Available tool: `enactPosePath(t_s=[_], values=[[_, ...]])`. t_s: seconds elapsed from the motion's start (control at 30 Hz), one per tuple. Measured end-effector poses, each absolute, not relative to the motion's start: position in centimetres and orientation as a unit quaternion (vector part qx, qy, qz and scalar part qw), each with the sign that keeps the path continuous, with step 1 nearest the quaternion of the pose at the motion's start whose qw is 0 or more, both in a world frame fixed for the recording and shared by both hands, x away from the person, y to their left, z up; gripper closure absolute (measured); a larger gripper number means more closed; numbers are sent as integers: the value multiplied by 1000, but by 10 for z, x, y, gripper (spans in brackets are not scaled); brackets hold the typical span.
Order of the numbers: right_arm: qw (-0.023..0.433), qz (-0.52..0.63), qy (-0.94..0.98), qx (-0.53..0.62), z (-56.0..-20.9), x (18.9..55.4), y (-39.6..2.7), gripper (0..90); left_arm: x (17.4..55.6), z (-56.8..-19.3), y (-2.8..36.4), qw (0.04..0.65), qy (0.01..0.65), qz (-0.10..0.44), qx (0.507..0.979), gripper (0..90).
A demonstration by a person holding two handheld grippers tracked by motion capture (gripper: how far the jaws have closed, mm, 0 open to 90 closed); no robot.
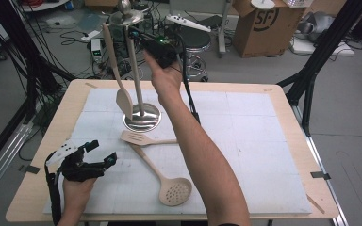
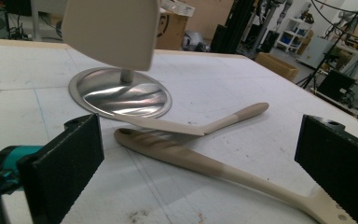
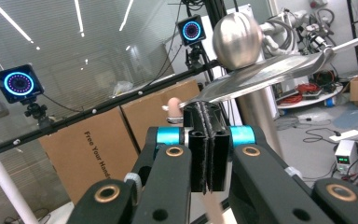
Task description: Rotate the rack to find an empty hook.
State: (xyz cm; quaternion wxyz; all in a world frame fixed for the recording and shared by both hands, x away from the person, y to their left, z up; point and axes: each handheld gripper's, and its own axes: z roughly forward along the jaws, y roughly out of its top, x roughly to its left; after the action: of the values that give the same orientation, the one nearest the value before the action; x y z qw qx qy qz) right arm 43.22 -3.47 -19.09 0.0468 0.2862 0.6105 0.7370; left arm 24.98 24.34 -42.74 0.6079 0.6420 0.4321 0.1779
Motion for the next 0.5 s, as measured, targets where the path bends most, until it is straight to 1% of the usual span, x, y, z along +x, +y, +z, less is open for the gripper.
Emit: enactPosePath(t_s=[0.17,0.5], values=[[38,737,613,282,-192,431,-30,900,250,-428,243,608,432,178,642,17],[38,731,622,280,-190,431,-17,900,249,-427,242,609,431,174,643,17]])
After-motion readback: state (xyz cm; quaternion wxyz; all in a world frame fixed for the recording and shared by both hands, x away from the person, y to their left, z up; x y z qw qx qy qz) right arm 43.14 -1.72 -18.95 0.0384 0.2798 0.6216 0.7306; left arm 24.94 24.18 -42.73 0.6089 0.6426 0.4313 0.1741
